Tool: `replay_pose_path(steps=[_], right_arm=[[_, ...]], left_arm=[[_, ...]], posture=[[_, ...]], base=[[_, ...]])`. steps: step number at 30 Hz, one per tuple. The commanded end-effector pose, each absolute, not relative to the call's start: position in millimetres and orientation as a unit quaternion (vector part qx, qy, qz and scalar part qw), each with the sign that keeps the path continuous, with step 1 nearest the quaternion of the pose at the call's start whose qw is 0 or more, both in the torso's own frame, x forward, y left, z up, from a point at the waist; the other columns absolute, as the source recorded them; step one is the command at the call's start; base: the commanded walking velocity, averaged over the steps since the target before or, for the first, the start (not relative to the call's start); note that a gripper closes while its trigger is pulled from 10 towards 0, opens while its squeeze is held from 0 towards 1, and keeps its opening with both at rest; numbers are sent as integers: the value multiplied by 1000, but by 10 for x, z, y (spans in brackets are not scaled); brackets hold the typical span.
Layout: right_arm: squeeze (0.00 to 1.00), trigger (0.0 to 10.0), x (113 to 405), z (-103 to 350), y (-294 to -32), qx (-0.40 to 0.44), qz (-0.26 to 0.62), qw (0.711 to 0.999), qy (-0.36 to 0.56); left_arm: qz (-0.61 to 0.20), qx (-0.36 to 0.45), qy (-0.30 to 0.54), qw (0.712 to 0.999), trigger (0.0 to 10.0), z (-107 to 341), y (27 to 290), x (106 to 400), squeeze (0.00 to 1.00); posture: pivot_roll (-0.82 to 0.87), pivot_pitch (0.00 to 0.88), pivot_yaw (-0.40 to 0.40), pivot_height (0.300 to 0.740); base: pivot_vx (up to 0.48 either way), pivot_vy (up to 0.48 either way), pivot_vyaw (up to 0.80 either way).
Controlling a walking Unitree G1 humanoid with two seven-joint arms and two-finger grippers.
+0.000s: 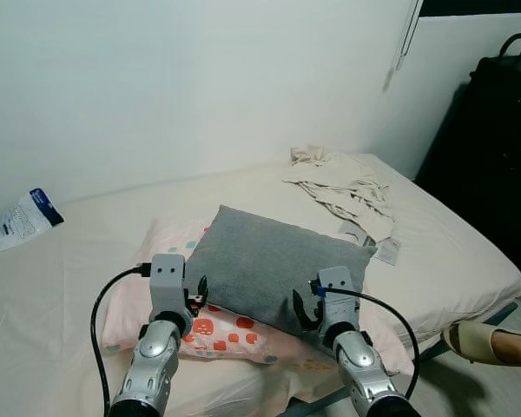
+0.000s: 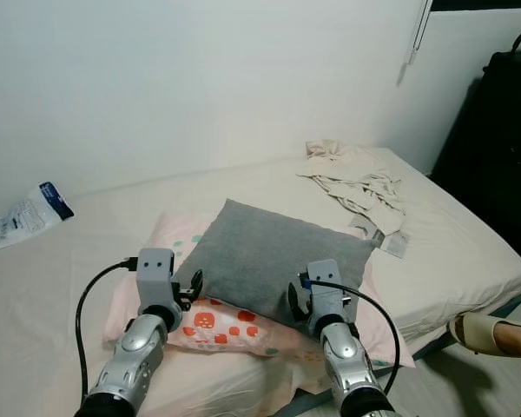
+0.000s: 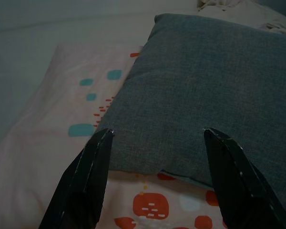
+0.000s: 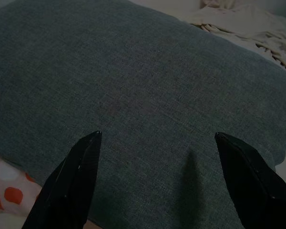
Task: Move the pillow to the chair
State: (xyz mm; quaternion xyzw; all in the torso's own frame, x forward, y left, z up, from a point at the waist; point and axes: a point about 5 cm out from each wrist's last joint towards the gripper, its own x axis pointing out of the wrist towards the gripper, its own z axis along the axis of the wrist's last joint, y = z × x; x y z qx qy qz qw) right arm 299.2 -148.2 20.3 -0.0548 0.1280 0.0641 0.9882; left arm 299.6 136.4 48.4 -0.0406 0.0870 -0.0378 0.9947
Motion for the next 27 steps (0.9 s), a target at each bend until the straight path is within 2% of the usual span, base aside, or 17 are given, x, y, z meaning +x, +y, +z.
replay_pose_path(steps=[1, 8, 11, 22, 27], right_arm=[[0, 10000, 2967, 159, -1491, -52, 62, 986, 142], [0, 10000, 2971, 162, -1502, -55, 62, 986, 143], [0, 10000, 2971, 153, -1498, -66, 68, 985, 146], [0, 10000, 3018, 198, -1532, -72, 65, 985, 142], [0, 10000, 3073, 247, -1571, -76, 61, 985, 140]], left_arm=[[-44, -34, 91, 994, 10000, 470, 1353, 2997, 0], [-46, -34, 82, 995, 10000, 497, 1339, 3010, 0], [-58, -17, 66, 996, 10000, 538, 1298, 3001, 0], [-40, -34, 71, 996, 10000, 537, 1313, 3027, 0], [-38, -28, 64, 997, 10000, 580, 1303, 3068, 0]], posture=[[-1, 50, -15, 740], [1, 56, -18, 740], [4, 59, -17, 740], [7, 77, -5, 740], [-1, 113, 4, 740]], base=[[0, 0, 0], [0, 0, 0], [0, -470, 0], [0, 0, 0], [0, 0, 0]])
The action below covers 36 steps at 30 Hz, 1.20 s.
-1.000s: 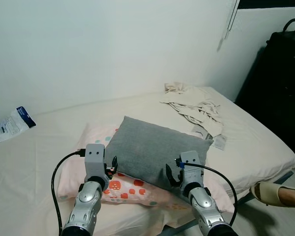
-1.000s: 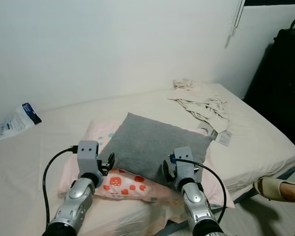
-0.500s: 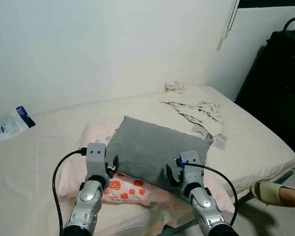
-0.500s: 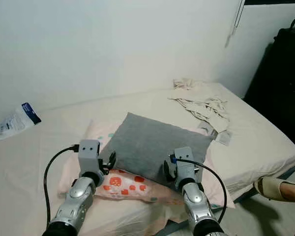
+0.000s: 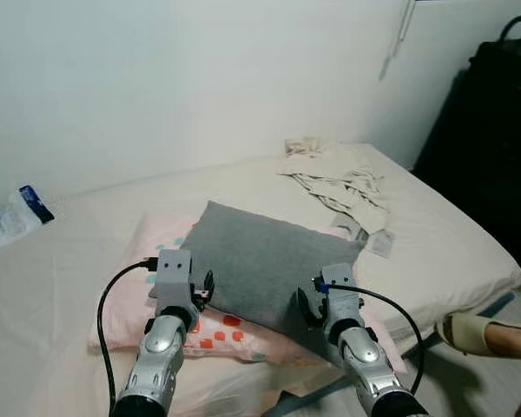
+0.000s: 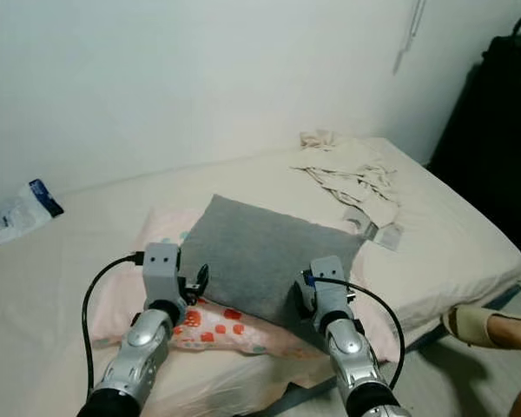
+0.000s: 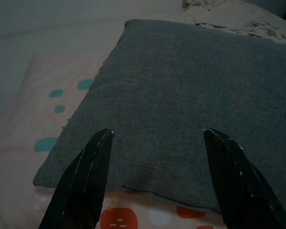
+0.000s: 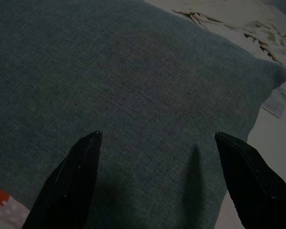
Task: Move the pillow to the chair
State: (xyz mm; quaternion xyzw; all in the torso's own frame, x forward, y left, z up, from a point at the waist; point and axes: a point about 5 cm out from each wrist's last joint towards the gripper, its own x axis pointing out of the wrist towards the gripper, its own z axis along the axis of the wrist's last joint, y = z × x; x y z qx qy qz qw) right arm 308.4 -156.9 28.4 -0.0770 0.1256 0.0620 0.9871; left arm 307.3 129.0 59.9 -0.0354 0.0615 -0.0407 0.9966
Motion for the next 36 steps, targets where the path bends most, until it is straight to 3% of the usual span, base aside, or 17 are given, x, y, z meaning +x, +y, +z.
replay_pose_path(steps=[1, 9, 29, 36], right_arm=[[0, 10000, 3091, 266, -1574, -77, 59, 986, 138], [0, 10000, 3151, 338, -1503, -84, 58, 987, 125], [0, 10000, 3222, 448, -1482, -98, 59, 988, 101], [0, 10000, 3265, 543, -1617, -62, 22, 995, 79]], left_arm=[[-34, -28, 65, 997, 10000, 585, 1313, 3078, 0], [-19, -38, 71, 997, 10000, 584, 1381, 3108, 0], [-10, -41, 74, 996, 10000, 565, 1440, 3104, 0], [-8, -31, 69, 997, 10000, 599, 1521, 3147, 0]], posture=[[-2, 122, 18, 740], [-8, 147, 67, 740], [-9, 124, 70, 740], [-12, 83, 59, 710]], base=[[0, 0, 0], [0, 0, 0], [0, 0, 0], [0, 0, 0]])
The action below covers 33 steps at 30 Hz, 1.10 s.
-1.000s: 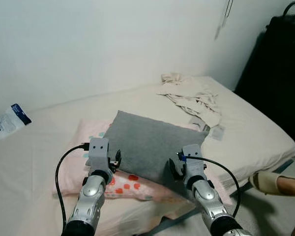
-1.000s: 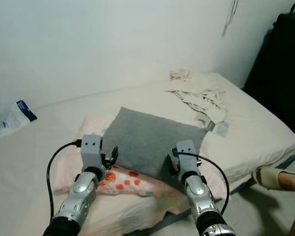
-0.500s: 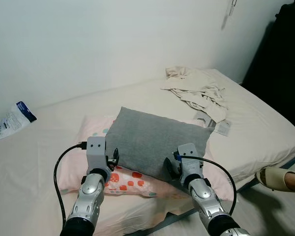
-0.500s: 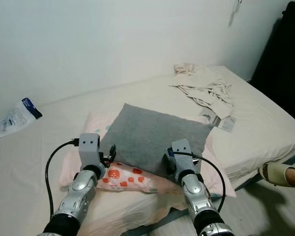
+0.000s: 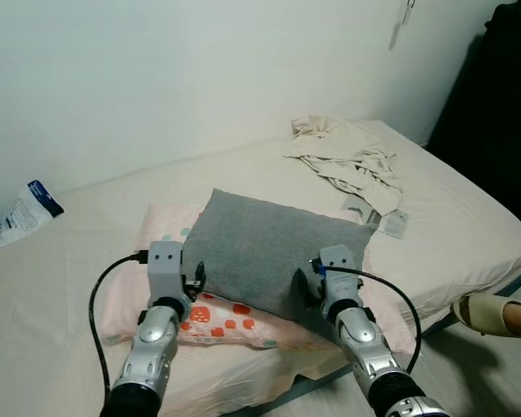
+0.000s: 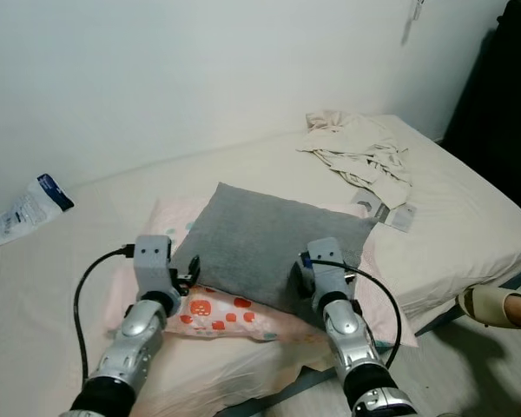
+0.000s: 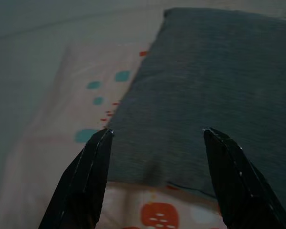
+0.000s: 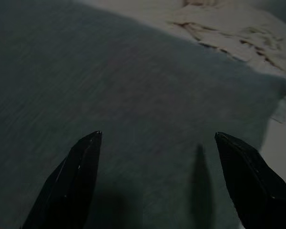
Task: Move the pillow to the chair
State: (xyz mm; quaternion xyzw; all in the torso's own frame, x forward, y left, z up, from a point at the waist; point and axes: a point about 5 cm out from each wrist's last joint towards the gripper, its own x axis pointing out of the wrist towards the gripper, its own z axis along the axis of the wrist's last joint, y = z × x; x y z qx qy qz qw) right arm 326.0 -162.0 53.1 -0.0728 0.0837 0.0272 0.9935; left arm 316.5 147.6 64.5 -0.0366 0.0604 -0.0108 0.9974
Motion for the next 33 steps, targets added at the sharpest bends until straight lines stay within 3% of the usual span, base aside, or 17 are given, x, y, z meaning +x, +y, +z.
replay_pose_path(steps=[1, 17, 20, 33], right_arm=[[0, 10000, 3271, 553, -1635, -60, 21, 995, 78], [0, 10000, 3411, 786, -1641, -84, 58, 994, 43], [0, 10000, 3459, 841, -1660, -91, 75, 992, 43], [0, 10000, 3417, 795, -1683, -105, 51, 992, 46]], left_arm=[[-7, -28, 67, 997, 10000, 607, 1523, 3154, 0], [7, -25, 58, 998, 10000, 642, 1579, 3125, 0], [13, -34, 57, 998, 10000, 635, 1568, 3108, 0], [12, -45, 58, 997, 10000, 620, 1521, 3094, 0]], posture=[[-9, 81, 55, 705], [9, 94, -81, 690], [6, 104, -106, 666], [-7, 106, -71, 626]], base=[[0, 0, 0], [0, 0, 0], [0, 0, 0], [0, 0, 0]])
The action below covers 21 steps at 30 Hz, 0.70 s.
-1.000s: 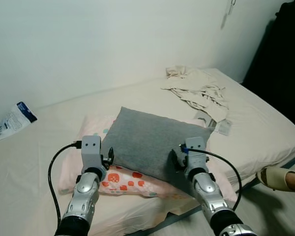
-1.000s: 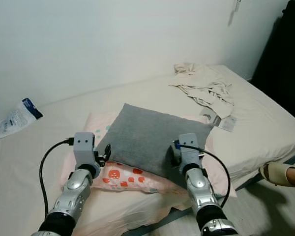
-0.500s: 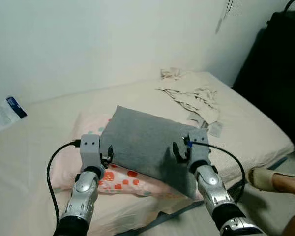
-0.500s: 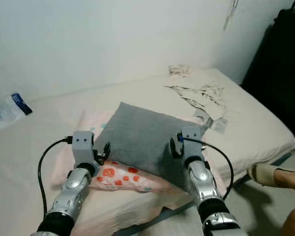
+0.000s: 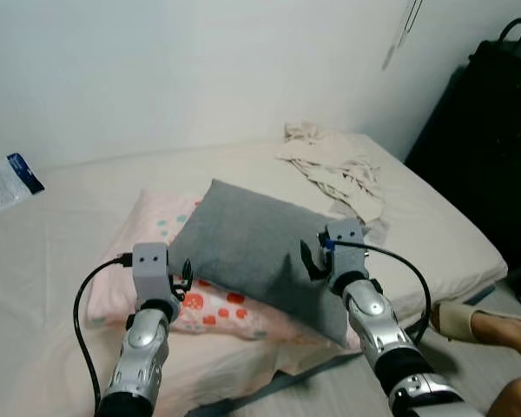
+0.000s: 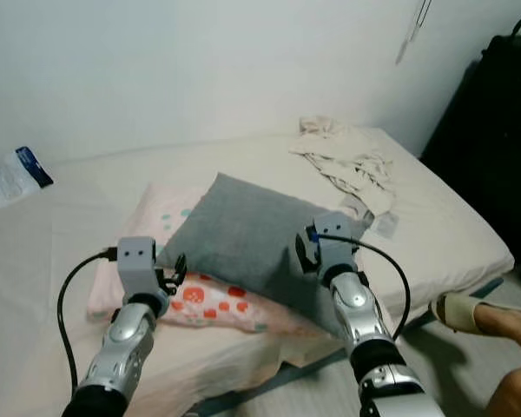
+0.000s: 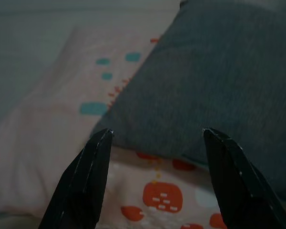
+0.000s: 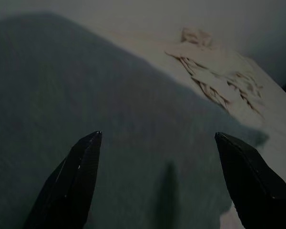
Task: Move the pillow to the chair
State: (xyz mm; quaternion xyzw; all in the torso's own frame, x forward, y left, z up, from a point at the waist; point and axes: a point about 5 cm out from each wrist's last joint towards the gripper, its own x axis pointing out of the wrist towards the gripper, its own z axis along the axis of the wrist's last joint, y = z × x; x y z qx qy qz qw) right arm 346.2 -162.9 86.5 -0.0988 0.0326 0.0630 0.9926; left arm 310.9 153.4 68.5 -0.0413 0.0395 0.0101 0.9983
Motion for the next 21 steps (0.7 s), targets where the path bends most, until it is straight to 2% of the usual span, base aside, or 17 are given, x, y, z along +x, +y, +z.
replay_pose_path(steps=[1, 8, 12, 21], right_arm=[[0, 10000, 3411, 794, -1696, -106, 49, 992, 45], [0, 10000, 3387, 776, -1725, -98, 51, 993, 46], [0, 10000, 3368, 783, -1740, -112, 49, 992, 35], [0, 10000, 3358, 776, -1729, -103, 47, 993, 34]], left_arm=[[10, -47, 58, 997, 10000, 631, 1510, 3111, 0], [-3, -62, 52, 997, 10000, 695, 1470, 3177, 0], [-7, -42, 43, 998, 10000, 737, 1476, 3211, 0], [-14, -38, 45, 998, 10000, 743, 1493, 3227, 0]], posture=[[-9, 105, -67, 626], [-17, 105, -49, 626], [-18, 104, -37, 606], [-13, 108, -25, 606]], base=[[0, 0, 0], [0, 0, 0], [0, 0, 0], [0, 0, 0]])
